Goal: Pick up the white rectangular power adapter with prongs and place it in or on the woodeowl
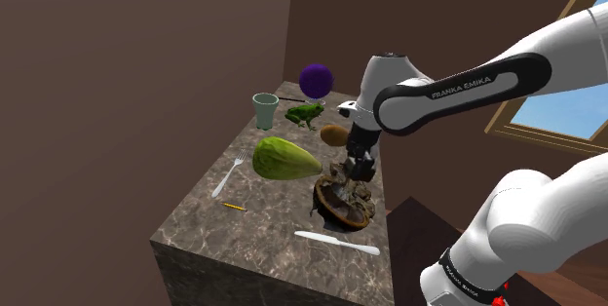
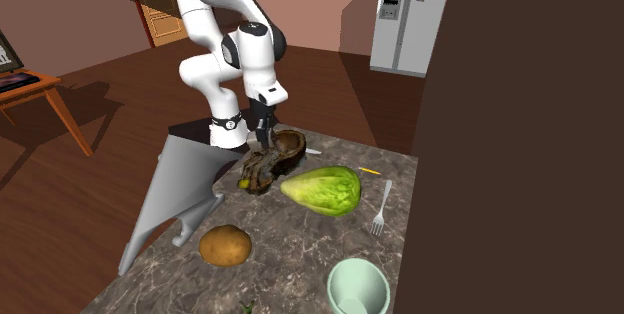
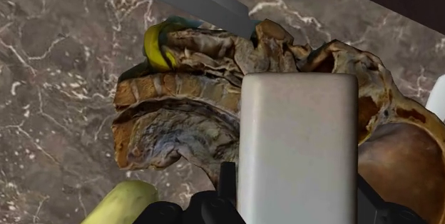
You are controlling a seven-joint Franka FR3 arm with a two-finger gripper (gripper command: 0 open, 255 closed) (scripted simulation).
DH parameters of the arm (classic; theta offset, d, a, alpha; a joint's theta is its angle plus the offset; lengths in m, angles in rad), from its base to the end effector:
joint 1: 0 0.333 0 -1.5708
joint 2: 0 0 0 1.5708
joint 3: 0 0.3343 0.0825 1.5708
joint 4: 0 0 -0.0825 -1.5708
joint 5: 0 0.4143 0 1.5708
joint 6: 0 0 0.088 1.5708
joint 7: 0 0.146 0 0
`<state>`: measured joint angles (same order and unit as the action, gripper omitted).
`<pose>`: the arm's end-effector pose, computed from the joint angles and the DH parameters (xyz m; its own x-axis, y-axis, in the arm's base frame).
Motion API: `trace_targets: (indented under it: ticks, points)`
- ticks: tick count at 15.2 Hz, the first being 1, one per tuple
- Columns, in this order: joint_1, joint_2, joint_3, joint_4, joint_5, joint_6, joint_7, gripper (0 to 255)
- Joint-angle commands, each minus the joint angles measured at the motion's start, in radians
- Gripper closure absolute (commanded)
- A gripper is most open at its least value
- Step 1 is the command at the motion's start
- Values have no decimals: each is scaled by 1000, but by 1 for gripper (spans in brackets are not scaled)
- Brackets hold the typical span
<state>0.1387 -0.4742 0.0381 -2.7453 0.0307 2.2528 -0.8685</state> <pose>0.3702 0.0661 0.3165 0.5221 0.8528 -0.0073 0.8527 -0.5222 -0.0180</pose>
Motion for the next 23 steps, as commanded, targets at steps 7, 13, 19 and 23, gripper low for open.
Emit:
trace_targets:
  ticks: [7, 13, 19, 23]
  points:
    - [0, 26, 1, -17, 0, 44, 0, 255]
    - [0, 26, 1, -17, 0, 44, 0, 0]
    - [0, -43, -2, 41, -1, -84, 0, 0]
    - [-1, -58, -2, 59, -2, -116, 0, 0]
